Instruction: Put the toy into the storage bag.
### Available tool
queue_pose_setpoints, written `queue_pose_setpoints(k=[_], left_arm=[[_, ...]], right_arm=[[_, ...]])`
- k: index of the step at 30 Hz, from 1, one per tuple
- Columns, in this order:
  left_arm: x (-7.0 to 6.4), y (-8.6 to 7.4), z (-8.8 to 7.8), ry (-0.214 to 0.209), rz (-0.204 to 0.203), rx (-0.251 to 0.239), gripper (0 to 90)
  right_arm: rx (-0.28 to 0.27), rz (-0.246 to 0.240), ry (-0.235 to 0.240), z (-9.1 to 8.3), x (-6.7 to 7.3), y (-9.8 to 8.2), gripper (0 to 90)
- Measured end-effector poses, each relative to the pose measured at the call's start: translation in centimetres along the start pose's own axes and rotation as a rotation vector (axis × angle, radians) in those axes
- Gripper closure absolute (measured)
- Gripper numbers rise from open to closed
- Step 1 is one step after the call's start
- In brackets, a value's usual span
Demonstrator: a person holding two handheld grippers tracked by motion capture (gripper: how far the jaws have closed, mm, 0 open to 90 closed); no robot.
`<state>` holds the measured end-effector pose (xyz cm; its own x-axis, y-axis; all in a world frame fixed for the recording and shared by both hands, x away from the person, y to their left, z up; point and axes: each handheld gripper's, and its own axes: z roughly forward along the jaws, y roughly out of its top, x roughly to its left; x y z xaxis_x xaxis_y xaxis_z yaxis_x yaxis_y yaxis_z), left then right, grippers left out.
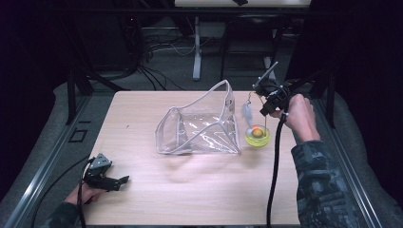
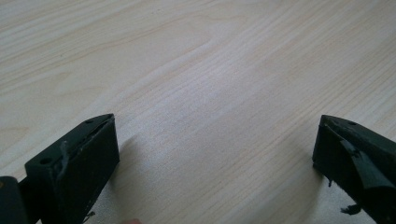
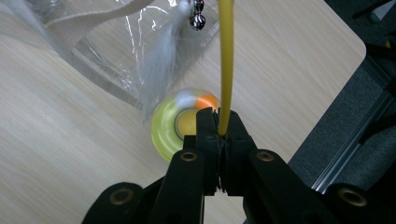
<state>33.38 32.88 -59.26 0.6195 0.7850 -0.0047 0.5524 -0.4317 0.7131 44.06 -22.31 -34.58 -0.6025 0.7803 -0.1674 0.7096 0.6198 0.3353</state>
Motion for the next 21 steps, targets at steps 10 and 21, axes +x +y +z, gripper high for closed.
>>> queue_pose_setpoints(k=[10, 21], left_arm=[[0.1, 0.0, -0.1, -0.005, 0.005, 0.009, 0.3], [0.1, 0.0, -0.1, -0.005, 0.007, 0.009, 0.3]], right_arm=[[-0.017, -0.015, -0.039, -1.5, 0.0, 1.4, 87.9], [-0.051, -0.003, -0.058, -3.1, 0.0, 2.4, 88.0]])
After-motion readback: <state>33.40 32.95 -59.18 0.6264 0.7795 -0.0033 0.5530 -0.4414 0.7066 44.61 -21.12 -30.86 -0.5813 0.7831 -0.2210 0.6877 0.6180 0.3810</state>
